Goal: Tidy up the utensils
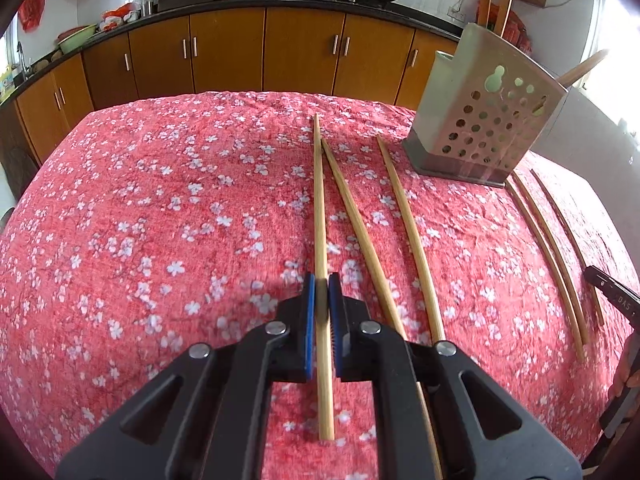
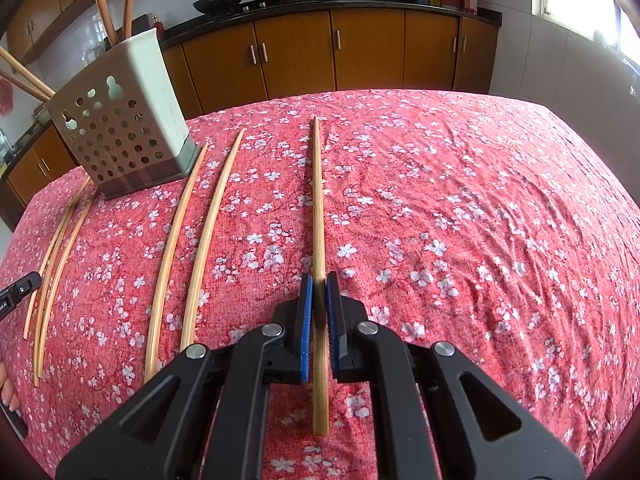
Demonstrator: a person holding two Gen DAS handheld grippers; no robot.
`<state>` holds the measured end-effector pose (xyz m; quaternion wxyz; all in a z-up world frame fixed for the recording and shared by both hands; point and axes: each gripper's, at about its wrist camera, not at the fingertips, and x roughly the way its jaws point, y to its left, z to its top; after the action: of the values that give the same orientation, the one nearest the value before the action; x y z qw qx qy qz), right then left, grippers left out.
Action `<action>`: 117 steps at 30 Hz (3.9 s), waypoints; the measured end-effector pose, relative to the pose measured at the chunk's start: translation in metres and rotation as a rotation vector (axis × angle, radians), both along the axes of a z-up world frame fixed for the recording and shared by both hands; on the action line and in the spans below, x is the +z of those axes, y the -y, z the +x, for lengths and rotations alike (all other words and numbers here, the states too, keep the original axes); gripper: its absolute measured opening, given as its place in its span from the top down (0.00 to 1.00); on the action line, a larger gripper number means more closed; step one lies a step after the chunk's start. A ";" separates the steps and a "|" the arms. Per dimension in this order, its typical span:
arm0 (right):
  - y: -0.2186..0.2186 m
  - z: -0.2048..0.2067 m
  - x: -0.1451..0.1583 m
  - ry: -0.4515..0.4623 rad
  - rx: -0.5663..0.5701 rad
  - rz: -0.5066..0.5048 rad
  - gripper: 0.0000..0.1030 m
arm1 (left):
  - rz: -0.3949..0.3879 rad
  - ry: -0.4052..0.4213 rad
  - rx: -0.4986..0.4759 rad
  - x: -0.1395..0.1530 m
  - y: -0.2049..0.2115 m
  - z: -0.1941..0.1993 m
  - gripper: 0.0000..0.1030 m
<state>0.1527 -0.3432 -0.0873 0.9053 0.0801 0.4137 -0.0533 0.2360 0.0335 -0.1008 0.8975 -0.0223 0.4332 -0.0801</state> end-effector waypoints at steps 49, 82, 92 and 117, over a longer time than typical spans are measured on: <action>0.003 -0.044 0.099 0.358 -0.040 -0.029 0.93 | 0.089 -0.013 0.020 0.003 0.006 0.002 0.92; 0.008 -0.048 0.099 0.372 -0.052 -0.020 0.93 | -0.039 0.259 0.031 0.099 -0.018 -0.034 0.93; 0.007 -0.049 0.118 0.424 -0.030 -0.026 0.93 | -0.072 0.359 0.059 0.146 -0.020 -0.034 0.93; -0.036 -0.055 0.267 0.724 0.191 0.133 0.93 | -0.229 0.543 -0.153 0.283 0.035 -0.056 0.93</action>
<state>0.0977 -0.3074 0.1800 0.9866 0.1136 0.0750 0.0900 0.1804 -0.0012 0.1824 0.9634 -0.0685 0.1659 -0.1989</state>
